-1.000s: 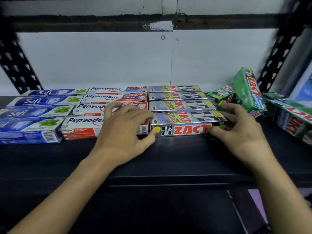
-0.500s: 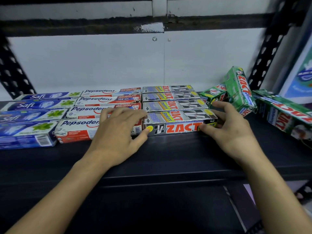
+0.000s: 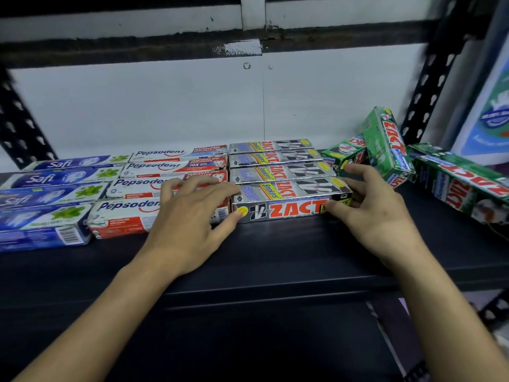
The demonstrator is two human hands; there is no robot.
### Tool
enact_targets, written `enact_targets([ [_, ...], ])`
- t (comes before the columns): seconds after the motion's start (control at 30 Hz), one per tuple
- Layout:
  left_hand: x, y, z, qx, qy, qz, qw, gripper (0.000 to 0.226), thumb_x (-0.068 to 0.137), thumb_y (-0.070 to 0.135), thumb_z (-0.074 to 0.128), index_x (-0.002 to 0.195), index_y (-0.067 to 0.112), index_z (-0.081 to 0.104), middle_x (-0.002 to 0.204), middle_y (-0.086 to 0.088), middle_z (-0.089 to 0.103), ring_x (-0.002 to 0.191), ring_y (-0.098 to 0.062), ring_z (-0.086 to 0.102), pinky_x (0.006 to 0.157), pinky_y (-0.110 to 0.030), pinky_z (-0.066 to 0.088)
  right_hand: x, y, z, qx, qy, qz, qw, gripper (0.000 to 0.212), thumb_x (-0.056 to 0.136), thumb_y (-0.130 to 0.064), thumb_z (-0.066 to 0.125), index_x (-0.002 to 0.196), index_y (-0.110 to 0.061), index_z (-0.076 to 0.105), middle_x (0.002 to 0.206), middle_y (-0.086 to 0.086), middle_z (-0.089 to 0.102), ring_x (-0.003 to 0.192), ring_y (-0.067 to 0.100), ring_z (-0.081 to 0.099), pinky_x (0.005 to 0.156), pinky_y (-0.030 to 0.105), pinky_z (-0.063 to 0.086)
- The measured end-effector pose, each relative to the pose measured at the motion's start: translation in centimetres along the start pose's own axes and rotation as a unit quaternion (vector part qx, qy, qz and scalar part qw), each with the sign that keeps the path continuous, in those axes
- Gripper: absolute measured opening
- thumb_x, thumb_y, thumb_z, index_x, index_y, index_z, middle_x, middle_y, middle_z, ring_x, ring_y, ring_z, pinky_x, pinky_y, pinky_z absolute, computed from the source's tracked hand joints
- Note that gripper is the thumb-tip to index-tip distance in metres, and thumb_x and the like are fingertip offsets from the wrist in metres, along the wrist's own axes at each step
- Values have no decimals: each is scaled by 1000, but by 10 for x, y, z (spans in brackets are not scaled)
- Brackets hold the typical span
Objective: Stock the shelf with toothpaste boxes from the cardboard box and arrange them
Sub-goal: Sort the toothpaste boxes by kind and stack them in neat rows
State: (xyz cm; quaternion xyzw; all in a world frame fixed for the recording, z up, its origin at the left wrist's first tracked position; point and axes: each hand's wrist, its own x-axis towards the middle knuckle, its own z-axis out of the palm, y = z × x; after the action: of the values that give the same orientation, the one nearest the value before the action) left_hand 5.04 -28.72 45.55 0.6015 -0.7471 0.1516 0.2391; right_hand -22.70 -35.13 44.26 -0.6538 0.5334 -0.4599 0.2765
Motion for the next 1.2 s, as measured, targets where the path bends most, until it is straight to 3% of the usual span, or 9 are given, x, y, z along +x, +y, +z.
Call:
enact_targets([
  [0.07,0,-1,0,0,0,0,1000,46,91,58,40,129,38,56,123,20,63,128,-6,43,103,-38,17,0,0,0,-1,2,-1,1000,64,79,-21,79,131,-37,46,122,-15,64,87,-1,65,83,24,51],
  [0.2,0,0,0,-1,4,2,1000,45,91,57,41,128,37,57,122,21,64,125,-8,46,102,-38,18,0,1,1,1,1,-6,1000,63,80,-19,79,131,-37,47,120,-16,65,79,0,68,74,17,50],
  [0.4,0,-1,0,-8,10,6,1000,42,91,55,44,126,36,58,117,21,65,121,-9,46,99,-35,17,-1,0,0,-2,-5,-9,1000,63,81,-19,78,132,-35,47,122,-15,64,87,1,66,81,23,52],
  [0.53,0,-2,0,-7,13,3,1000,40,91,53,46,124,37,59,115,21,65,119,-10,48,98,-35,18,-2,0,-1,3,-7,-4,1000,61,81,-19,77,132,-36,47,121,-16,64,82,2,68,73,16,50],
  [0.73,0,-1,0,-6,13,-1,1000,38,91,53,47,123,37,59,113,21,64,116,-10,47,96,-34,18,-1,0,-1,2,-7,0,1000,62,81,-20,77,132,-37,46,123,-15,64,88,6,68,84,28,55],
  [0.9,0,-1,0,-4,10,1,1000,40,91,54,45,124,37,59,116,21,64,118,-10,46,96,-33,18,0,0,-1,9,-8,3,1000,62,81,-19,77,132,-36,46,122,-15,64,87,5,67,75,19,51],
  [1.07,0,-1,0,-2,11,1,1000,38,90,53,47,123,36,60,115,21,64,117,-10,47,95,-33,18,0,-1,0,8,2,2,1000,62,80,-20,77,131,-36,46,120,-14,64,90,1,65,79,19,50],
  [1.2,1,0,-1,-1,8,2,1000,37,90,52,48,122,36,60,115,20,64,115,-11,47,95,-35,20,0,-4,-2,9,0,6,1000,60,80,-17,76,129,-36,48,115,-16,62,76,-11,63,60,3,44],
])
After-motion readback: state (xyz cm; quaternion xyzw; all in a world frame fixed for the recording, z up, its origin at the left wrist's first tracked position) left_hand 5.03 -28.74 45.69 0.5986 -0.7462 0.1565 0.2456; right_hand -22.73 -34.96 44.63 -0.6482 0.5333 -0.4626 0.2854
